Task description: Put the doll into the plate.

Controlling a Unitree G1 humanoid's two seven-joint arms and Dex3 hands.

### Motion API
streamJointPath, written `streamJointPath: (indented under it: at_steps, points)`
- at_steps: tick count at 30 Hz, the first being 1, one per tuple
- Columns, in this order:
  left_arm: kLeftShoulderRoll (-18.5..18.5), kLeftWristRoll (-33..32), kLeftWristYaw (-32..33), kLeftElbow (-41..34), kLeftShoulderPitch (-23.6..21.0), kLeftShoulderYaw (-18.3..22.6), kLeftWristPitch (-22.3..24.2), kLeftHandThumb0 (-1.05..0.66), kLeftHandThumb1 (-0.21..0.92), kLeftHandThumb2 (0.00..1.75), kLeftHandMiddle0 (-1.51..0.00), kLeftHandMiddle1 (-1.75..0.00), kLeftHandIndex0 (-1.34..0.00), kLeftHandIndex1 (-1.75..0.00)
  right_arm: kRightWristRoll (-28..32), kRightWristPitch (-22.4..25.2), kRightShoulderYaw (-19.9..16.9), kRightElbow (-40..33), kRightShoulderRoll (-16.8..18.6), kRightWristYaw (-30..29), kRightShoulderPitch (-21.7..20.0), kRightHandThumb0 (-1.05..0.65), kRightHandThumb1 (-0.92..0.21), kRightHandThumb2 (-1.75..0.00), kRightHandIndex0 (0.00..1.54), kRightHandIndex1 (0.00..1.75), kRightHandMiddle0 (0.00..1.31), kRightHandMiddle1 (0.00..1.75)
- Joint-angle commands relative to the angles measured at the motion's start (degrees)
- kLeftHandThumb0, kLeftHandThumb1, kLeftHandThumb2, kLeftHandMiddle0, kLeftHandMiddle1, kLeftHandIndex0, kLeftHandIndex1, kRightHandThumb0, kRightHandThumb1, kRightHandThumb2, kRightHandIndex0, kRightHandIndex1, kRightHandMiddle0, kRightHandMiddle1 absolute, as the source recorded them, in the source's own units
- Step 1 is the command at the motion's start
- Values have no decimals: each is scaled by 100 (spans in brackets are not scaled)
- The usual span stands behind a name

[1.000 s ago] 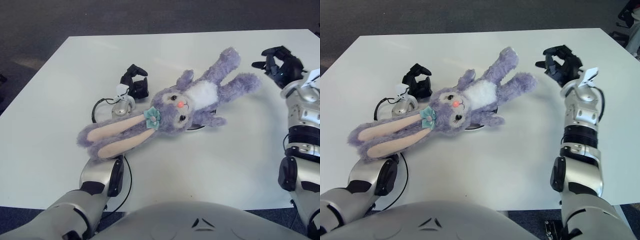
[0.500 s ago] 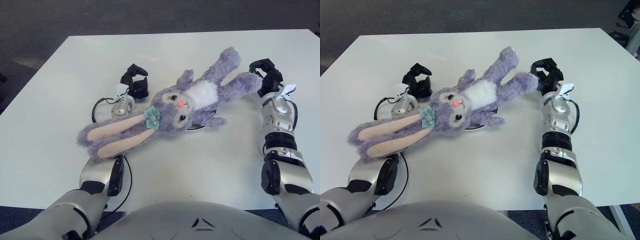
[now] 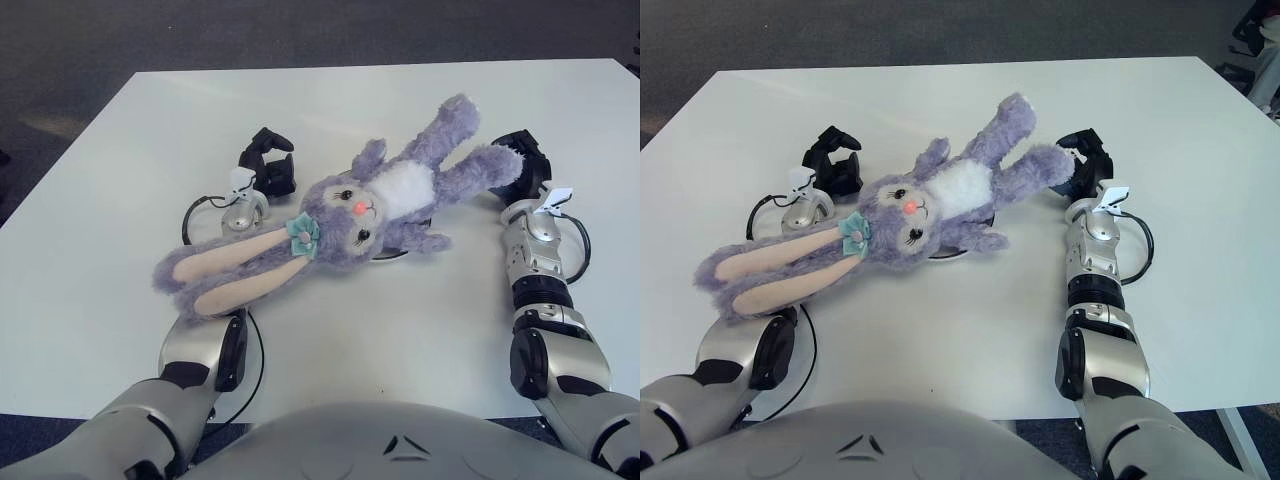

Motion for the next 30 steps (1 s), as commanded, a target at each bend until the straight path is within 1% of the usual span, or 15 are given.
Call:
streamJointPath:
  at_steps: [1,8,10,16,20,23,26,28,30]
  points:
    - [-55,-74,-41,486,812,76,215,-45,41,120,-124,-175,-54,-175,-6,50,79,362,205,55,300,-1,-34,-124,63,156,44,174]
    - [15,-107,-123,371,857,84,168,-45,41,121,-124,-175,-54,-175,67,196,164,210,308,169,446,-1,-26,-136,66,166,46,175]
    - [34,-94,-128,329,876,67,150,-45,41,120,-125,-175,-54,-175,65,235,188,192,317,191,471,-1,-22,-142,67,171,48,174]
    - [93,-35,-137,217,929,18,122,-45,41,120,-125,-175,-54,-175,-9,361,286,328,287,242,516,-1,-16,-148,70,174,57,166]
    - [120,-25,-142,97,971,-5,172,-45,41,121,-125,-175,-54,-175,-158,380,406,574,229,257,516,-1,-11,-153,74,175,59,167]
    - [121,-28,-154,-35,1023,-23,225,-45,40,121,-125,-175,-55,-175,-392,289,563,700,205,131,516,-1,-6,-159,79,175,62,167]
    - [121,-32,-174,-121,1061,-39,264,-45,39,122,-125,-175,-55,-175,-586,215,716,714,187,34,548,-1,0,-167,84,175,65,171]
    - [124,-32,-180,-165,1079,-50,291,-46,39,123,-125,-175,-56,-175,-654,185,778,713,193,-2,564,-1,2,-170,85,175,65,173]
    - [130,-18,-195,-237,1118,-80,316,-46,39,123,-125,-175,-56,-175,-885,90,987,627,175,-50,658,-1,2,-170,85,175,65,174]
